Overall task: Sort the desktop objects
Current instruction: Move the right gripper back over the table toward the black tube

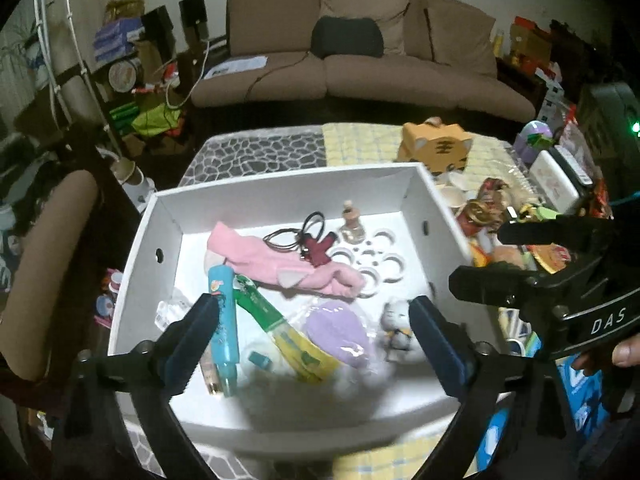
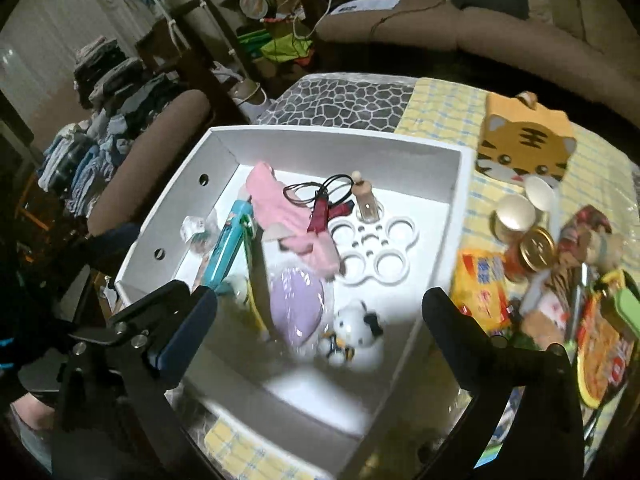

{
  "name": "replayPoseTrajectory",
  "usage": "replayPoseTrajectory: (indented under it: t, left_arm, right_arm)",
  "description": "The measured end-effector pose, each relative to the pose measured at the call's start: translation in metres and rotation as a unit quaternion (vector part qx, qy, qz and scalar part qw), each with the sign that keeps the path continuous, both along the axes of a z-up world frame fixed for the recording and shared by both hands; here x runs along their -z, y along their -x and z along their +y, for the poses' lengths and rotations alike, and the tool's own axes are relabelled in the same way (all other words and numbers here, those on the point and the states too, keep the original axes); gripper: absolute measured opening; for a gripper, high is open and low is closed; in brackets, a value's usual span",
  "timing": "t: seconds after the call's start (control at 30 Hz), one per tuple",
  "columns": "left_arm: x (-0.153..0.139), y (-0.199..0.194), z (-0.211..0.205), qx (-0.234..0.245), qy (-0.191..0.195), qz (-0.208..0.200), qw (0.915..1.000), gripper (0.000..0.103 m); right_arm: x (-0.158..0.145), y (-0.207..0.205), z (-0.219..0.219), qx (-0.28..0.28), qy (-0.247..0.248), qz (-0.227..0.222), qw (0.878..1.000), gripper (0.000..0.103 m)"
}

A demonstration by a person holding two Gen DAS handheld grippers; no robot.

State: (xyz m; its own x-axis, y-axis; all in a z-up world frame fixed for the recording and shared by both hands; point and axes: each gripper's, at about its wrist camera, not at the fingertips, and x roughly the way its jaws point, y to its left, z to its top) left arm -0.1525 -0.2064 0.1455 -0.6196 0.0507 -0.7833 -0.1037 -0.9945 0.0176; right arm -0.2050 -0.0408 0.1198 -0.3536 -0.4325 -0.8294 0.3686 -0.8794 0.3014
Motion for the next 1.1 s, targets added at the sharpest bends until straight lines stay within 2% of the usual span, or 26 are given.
replayPoseTrajectory:
  t: [0.1, 0.33, 0.57, 0.73, 0.87, 0.97, 1.03, 1.1]
  left_arm:
    - [-0.012, -0.016, 0.014, 0.012, -0.004, 0.010, 0.9999, 0.103]
    - [-0.030, -0.049, 0.055, 0.028, -0.017, 0.022, 0.9992, 0.103]
    - [-0.023, -0.073, 0.115, 0.071, -0.055, 0.007, 0.9960, 0.103]
    - [-0.004, -0.087, 0.168, 0.102, -0.069, -0.003, 0.9924, 0.103]
    - [0.021, -0.090, 0.201, 0.112, -0.074, -0.022, 0.9908, 0.103]
    - [0.040, -0.088, 0.224, 0.117, -0.064, -0.041, 0.9902, 0.103]
    - [0.048, -0.087, 0.234, 0.118, -0.069, -0.048, 0.9895, 0.103]
    - [0.053, -0.087, 0.243, 0.121, -0.073, -0.050, 0.9887, 0.103]
  right_arm:
    - [-0.013, -0.020, 0.017, 0.007, 0.005, 0.009, 1.000, 0.103]
    - [-0.041, -0.064, 0.076, 0.023, 0.021, 0.030, 0.999, 0.103]
    - [-0.058, -0.112, 0.165, 0.049, 0.005, 0.052, 0.997, 0.103]
    - [-0.048, -0.146, 0.242, 0.083, -0.003, 0.047, 0.995, 0.103]
    - [-0.029, -0.161, 0.278, 0.116, -0.016, 0.041, 0.992, 0.103]
    - [-0.008, -0.165, 0.301, 0.138, 0.000, 0.028, 0.990, 0.103]
    - [0.007, -0.161, 0.311, 0.146, 0.017, 0.014, 0.989, 0.099]
    - [0.027, -0.153, 0.319, 0.152, 0.019, -0.005, 0.988, 0.065]
